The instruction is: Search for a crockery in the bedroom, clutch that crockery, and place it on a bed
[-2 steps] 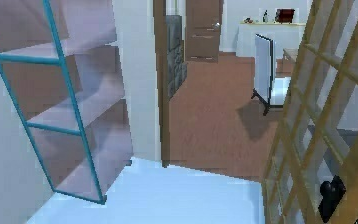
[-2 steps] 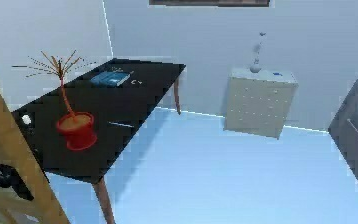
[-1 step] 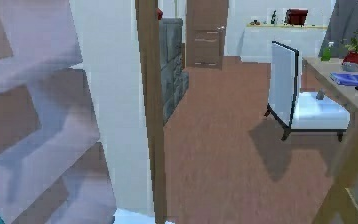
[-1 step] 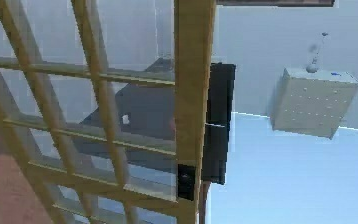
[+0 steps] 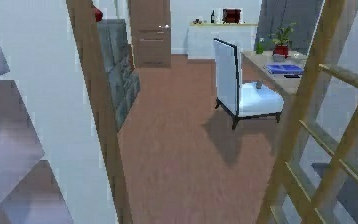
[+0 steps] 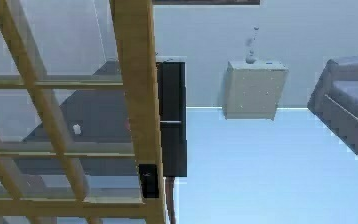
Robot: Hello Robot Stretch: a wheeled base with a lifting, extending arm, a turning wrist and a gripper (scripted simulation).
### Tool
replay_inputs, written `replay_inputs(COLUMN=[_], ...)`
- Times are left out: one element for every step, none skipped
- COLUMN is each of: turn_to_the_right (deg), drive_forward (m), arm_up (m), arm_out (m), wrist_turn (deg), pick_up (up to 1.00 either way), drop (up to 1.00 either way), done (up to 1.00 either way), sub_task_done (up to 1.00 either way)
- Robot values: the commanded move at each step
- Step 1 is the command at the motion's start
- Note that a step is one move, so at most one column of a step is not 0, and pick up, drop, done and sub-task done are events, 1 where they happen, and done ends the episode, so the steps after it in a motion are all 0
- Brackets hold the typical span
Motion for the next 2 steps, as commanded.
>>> replay_inputs(turn_to_the_right=[0.0,24.0], drive_forward=[1.0,0.0], arm_up=[0.0,0.0], arm_out=[0.0,0.0], wrist_turn=[0.0,0.0], pick_up=[0.0,0.0], drop=[0.0,0.0], done=[0.0,0.0], sub_task_done=[0.0,0.0])
